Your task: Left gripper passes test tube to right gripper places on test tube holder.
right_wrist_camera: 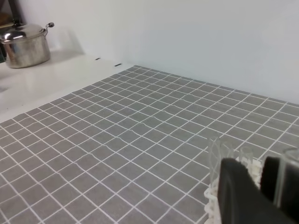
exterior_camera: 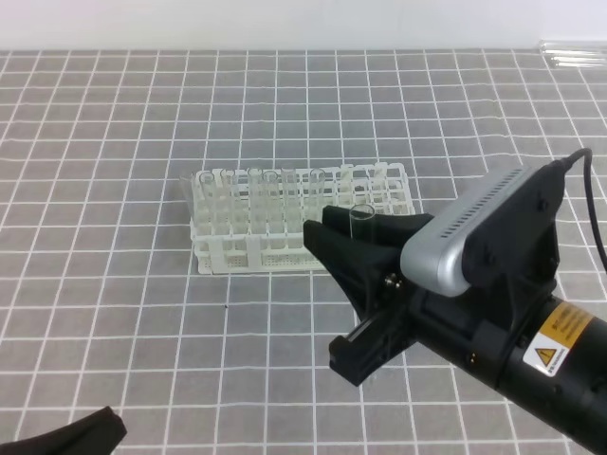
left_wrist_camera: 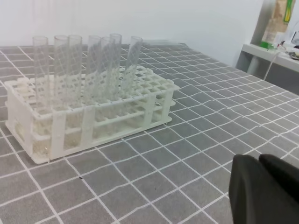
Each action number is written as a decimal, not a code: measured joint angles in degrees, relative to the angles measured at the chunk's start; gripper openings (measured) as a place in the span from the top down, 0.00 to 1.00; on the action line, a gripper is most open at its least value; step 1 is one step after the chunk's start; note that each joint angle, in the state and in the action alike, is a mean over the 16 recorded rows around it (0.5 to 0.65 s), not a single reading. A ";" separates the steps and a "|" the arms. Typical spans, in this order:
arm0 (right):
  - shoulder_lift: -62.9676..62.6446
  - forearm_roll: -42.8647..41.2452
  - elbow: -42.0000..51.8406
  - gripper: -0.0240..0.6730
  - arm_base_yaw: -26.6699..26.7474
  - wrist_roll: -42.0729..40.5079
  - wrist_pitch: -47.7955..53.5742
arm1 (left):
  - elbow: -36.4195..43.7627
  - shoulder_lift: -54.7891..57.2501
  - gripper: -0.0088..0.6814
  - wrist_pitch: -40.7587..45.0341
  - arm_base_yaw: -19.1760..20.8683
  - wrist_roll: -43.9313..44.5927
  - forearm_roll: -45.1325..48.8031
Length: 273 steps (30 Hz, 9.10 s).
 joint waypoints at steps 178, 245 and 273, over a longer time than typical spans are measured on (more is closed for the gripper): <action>14.53 -20.76 -6.50 0.78 -22.88 15.88 -13.85 | 0.04 0.06 0.99 1.90 0.00 0.23 0.88; -67.57 -25.67 38.84 0.98 -50.97 21.73 34.56 | -0.10 0.03 0.99 3.39 0.00 0.19 4.30; -67.57 -23.10 38.84 0.98 -50.97 11.07 41.09 | 0.08 -0.25 0.99 3.85 0.19 0.44 6.41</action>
